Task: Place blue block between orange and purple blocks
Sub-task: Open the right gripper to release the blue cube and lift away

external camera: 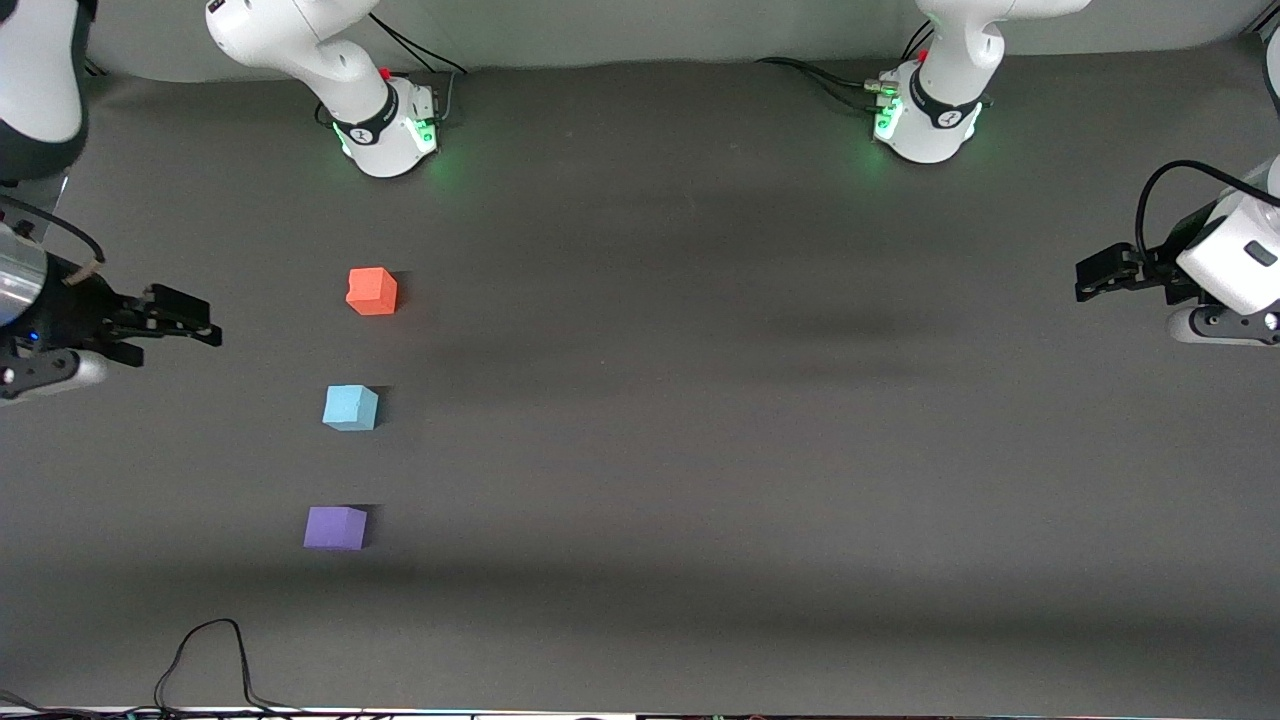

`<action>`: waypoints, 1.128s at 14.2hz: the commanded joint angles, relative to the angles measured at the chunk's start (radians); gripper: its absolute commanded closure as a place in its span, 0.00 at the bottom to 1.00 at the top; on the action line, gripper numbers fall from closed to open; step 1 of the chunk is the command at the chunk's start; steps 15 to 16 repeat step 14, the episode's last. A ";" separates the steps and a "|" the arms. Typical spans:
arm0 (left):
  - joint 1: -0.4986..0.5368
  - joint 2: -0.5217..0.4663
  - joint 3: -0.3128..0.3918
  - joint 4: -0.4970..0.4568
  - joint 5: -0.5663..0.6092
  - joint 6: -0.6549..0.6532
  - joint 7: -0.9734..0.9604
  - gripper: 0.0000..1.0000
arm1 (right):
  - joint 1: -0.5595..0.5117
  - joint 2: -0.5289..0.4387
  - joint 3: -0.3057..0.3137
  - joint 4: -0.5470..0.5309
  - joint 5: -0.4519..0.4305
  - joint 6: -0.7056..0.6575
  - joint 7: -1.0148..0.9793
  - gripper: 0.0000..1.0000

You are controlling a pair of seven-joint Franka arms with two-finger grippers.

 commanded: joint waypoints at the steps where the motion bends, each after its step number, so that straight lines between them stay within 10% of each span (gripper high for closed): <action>1: -0.008 -0.007 0.005 -0.005 -0.005 0.008 -0.016 0.00 | -0.229 -0.081 0.304 -0.019 -0.060 -0.059 0.113 0.00; 5: -0.006 -0.007 0.005 -0.005 -0.003 0.006 -0.014 0.00 | -0.521 -0.176 0.610 -0.144 -0.058 -0.045 0.141 0.00; 16: -0.008 -0.007 0.005 -0.005 -0.005 0.009 -0.014 0.00 | -0.520 -0.221 0.607 -0.224 -0.092 -0.033 0.161 0.00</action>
